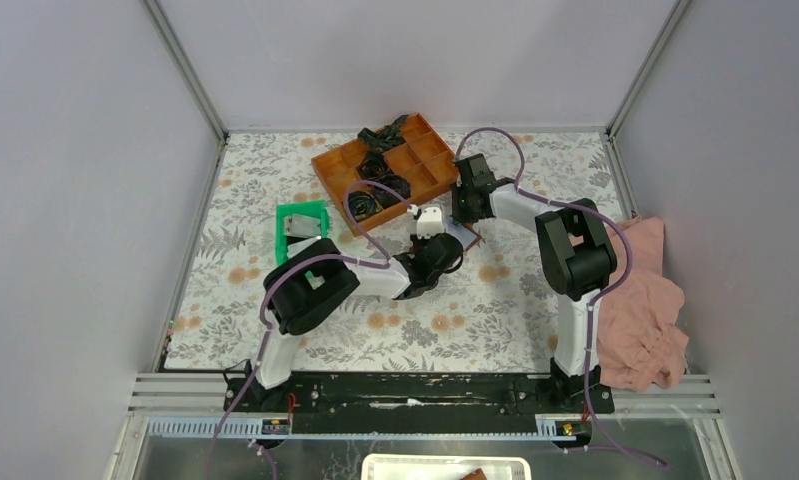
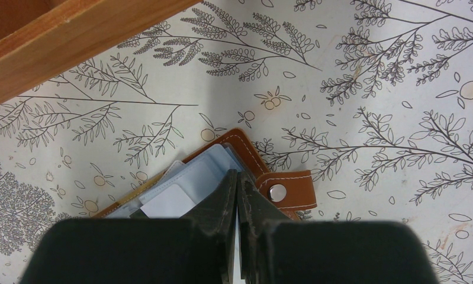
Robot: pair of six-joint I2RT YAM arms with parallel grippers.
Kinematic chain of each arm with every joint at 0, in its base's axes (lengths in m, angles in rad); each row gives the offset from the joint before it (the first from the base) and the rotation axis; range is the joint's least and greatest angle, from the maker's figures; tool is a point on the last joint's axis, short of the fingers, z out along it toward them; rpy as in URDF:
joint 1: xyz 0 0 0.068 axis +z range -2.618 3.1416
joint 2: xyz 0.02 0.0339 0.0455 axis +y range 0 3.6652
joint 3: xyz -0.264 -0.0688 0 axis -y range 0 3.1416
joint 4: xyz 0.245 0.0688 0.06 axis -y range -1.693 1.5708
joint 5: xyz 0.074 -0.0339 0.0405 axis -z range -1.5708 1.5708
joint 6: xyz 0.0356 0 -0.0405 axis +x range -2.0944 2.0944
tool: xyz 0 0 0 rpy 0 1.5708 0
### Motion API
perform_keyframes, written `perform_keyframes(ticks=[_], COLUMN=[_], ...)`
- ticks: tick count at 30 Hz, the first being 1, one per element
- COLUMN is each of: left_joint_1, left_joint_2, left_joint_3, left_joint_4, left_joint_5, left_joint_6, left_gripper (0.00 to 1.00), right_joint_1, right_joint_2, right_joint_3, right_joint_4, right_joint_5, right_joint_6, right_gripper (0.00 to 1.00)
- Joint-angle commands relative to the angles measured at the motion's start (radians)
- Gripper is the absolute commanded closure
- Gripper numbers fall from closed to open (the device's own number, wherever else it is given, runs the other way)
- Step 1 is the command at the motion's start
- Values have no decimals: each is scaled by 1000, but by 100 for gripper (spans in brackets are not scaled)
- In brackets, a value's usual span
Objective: Put the credit cards into the card holder
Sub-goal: Insert the credit card into the card holder.
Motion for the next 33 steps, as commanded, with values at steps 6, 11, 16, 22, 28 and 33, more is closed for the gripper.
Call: perform_keyframes(ticks=[6, 11, 16, 22, 28, 33], left_joint_1=[-4, -5, -5, -9, -13, -17], left_joint_2=[51, 50, 60, 71, 72, 59], left_joint_3=[22, 11, 24, 40, 50, 43], left_joint_4=[20, 44, 65, 86, 102, 119], left_joint_5=[2, -26, -47, -64, -86, -108], left_joint_6=[7, 2, 10, 20, 28, 36], left_gripper=[100, 97, 93, 90, 88, 88], right_joint_1=[3, 3, 4, 3, 3, 3], right_joint_2=[37, 35, 35, 42, 44, 42], right_joint_3=[-54, -48, -39, -37, -37, -40], right_joint_4=[-136, -140, -147, -148, -147, -146], right_joint_5=[-6, -4, -3, -3, -2, -3], right_joint_6=[0, -1, -3, -4, -5, -3], right_gripper=[93, 93, 92, 92, 92, 92])
